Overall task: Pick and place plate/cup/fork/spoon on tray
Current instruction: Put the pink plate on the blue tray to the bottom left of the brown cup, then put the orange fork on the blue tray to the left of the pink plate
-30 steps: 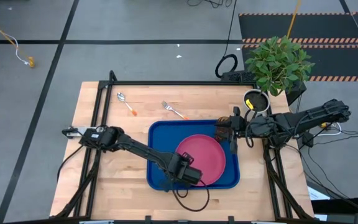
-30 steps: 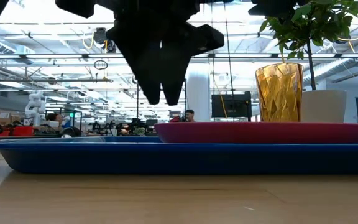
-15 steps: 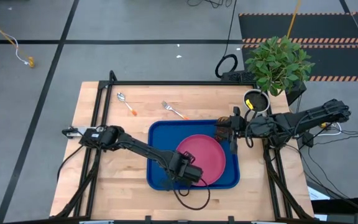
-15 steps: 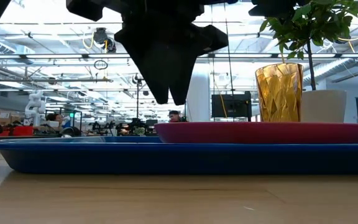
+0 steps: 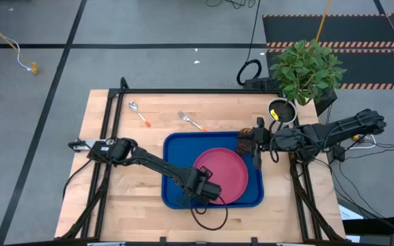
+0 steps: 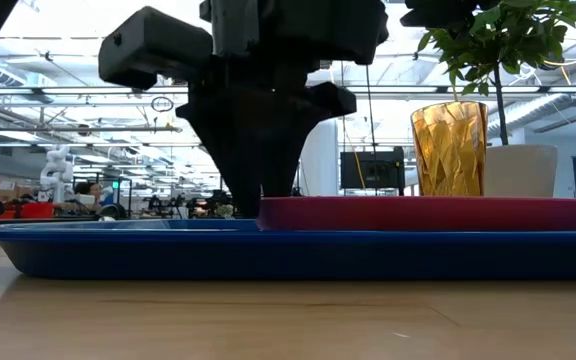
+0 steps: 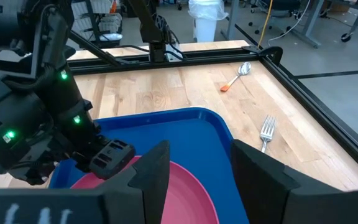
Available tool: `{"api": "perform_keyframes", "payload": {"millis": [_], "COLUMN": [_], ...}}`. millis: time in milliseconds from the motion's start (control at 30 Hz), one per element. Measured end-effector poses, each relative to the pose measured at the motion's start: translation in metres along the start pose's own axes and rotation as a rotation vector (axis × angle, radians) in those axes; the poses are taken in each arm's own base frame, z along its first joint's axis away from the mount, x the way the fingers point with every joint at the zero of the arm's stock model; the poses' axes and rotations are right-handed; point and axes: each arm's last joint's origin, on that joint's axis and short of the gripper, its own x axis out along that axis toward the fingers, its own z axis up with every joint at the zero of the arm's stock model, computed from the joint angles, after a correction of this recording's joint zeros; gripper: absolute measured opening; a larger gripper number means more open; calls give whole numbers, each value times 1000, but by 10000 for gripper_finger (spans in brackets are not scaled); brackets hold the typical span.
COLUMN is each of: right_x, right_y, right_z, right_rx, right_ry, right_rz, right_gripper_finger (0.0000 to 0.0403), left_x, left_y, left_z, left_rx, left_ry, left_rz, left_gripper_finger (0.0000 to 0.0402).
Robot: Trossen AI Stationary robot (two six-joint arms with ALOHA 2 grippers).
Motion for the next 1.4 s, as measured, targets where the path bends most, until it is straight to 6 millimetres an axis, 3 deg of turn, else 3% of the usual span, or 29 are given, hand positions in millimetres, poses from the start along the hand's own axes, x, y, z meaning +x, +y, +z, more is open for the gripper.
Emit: {"api": "perform_keyframes", "payload": {"millis": [667,1133,1400], "right_x": [0,0,0], "right_y": [0,0,0], "right_z": [-1,-1,-1], "right_rx": [-1,-2,0], "right_ry": [8,8,7], "right_rz": [-2,-2,-1], "right_gripper_finger": [160,160,160], "left_x": [-1,-68,-82], "left_y": [-7,-1,-3], "left_z": [-5,-14,-27], "left_rx": [-35,-150,-210], "left_ry": [71,-43,24], "left_rz": [-15,107,151], "left_gripper_finger": [120,120,120]}}
